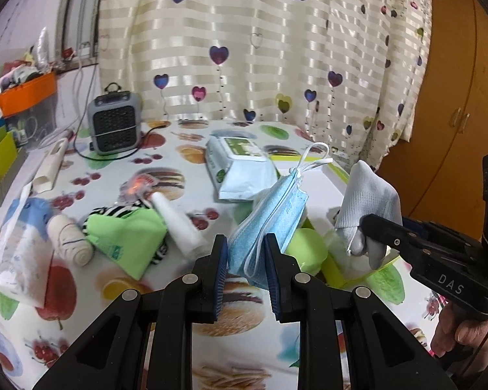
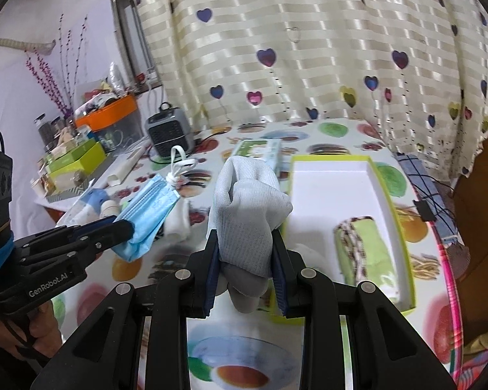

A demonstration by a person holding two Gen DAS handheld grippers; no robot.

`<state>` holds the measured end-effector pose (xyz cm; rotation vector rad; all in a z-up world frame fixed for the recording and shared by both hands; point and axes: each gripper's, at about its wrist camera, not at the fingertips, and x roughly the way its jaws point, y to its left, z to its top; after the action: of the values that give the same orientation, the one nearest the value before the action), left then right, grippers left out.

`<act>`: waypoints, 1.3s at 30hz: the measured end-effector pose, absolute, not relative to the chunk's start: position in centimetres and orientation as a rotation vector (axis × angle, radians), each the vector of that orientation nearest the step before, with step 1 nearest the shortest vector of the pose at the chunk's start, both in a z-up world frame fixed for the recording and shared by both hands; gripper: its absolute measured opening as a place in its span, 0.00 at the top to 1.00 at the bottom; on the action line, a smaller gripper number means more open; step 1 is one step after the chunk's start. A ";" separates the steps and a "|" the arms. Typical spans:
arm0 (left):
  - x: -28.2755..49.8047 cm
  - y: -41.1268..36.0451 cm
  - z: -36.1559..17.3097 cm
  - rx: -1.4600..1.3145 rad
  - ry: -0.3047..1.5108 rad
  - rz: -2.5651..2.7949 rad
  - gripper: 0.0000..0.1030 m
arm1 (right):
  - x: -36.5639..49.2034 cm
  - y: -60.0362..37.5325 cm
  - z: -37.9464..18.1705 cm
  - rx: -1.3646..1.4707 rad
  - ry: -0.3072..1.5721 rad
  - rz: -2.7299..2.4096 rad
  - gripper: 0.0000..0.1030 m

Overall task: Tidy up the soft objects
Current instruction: 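Carry mask and sock to the box while left tool drops mask inside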

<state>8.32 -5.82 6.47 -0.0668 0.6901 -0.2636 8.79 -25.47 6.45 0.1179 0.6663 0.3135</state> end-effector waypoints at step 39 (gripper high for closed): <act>18.6 -18.4 3.7 -0.009 0.798 -0.399 0.79 | 15.5 -34.8 3.8 0.191 0.708 0.119 0.71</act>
<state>18.63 -18.37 3.66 -0.0087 0.7977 -0.3991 15.47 -34.80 3.83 0.1911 0.7080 0.1194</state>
